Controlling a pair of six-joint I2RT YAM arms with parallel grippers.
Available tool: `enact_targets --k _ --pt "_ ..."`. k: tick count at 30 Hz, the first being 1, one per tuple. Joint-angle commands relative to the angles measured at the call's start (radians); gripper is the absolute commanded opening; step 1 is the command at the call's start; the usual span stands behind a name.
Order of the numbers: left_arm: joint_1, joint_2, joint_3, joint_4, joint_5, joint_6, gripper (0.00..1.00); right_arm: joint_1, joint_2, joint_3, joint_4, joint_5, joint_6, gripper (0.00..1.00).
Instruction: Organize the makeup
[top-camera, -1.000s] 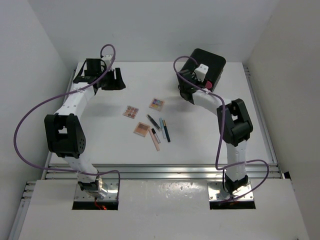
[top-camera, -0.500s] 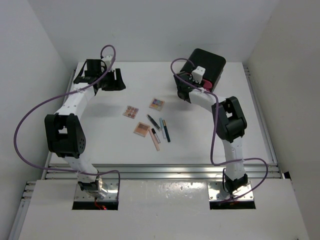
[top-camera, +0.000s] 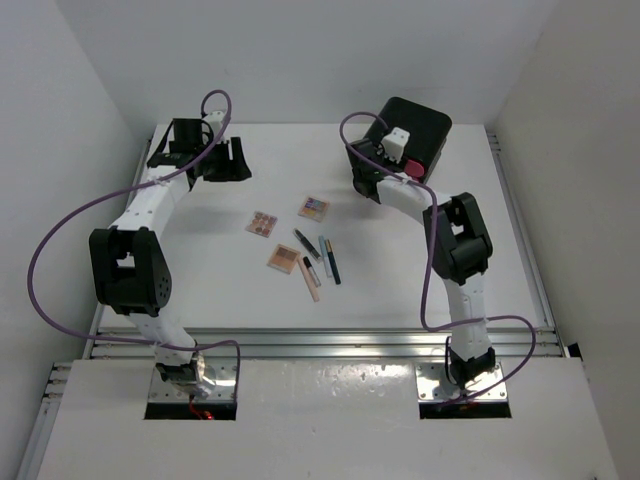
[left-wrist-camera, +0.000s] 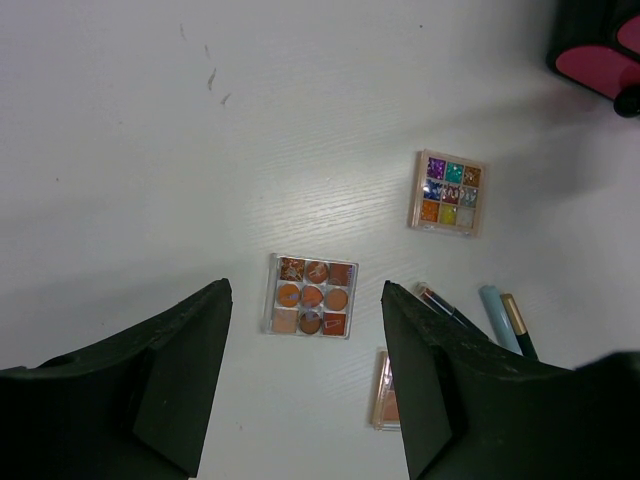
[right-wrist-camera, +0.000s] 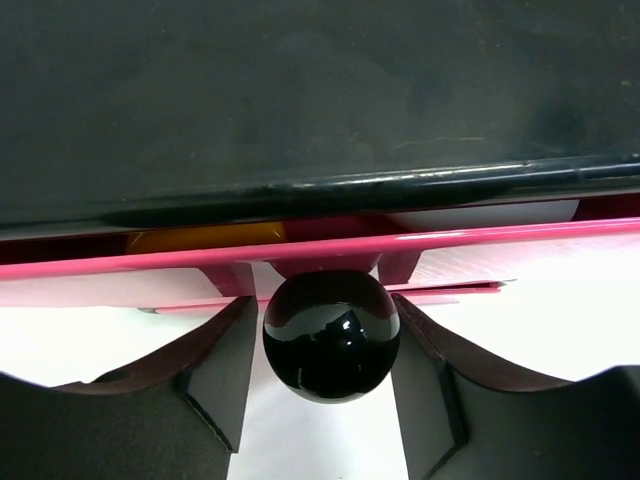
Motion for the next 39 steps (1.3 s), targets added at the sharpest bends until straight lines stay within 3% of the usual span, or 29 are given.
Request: enact_targets --k 1,7,14,30,39 --pt "0.014 -0.013 -0.005 0.022 0.016 0.000 0.67 -0.001 0.007 0.039 0.023 0.030 0.003 0.53" --pt "0.014 -0.013 -0.005 0.022 0.016 0.000 0.67 -0.007 0.029 0.041 0.004 0.033 0.030 0.53" --pt "0.014 -0.013 -0.005 0.022 0.016 0.010 0.67 -0.006 0.032 0.052 0.035 0.044 0.009 0.46" --pt "0.014 -0.013 -0.005 0.031 0.016 0.010 0.67 0.010 -0.039 -0.043 0.095 0.047 -0.040 0.00" --pt "0.014 -0.013 -0.005 0.031 0.016 0.010 0.67 0.053 -0.100 -0.162 0.124 0.052 -0.037 0.00"
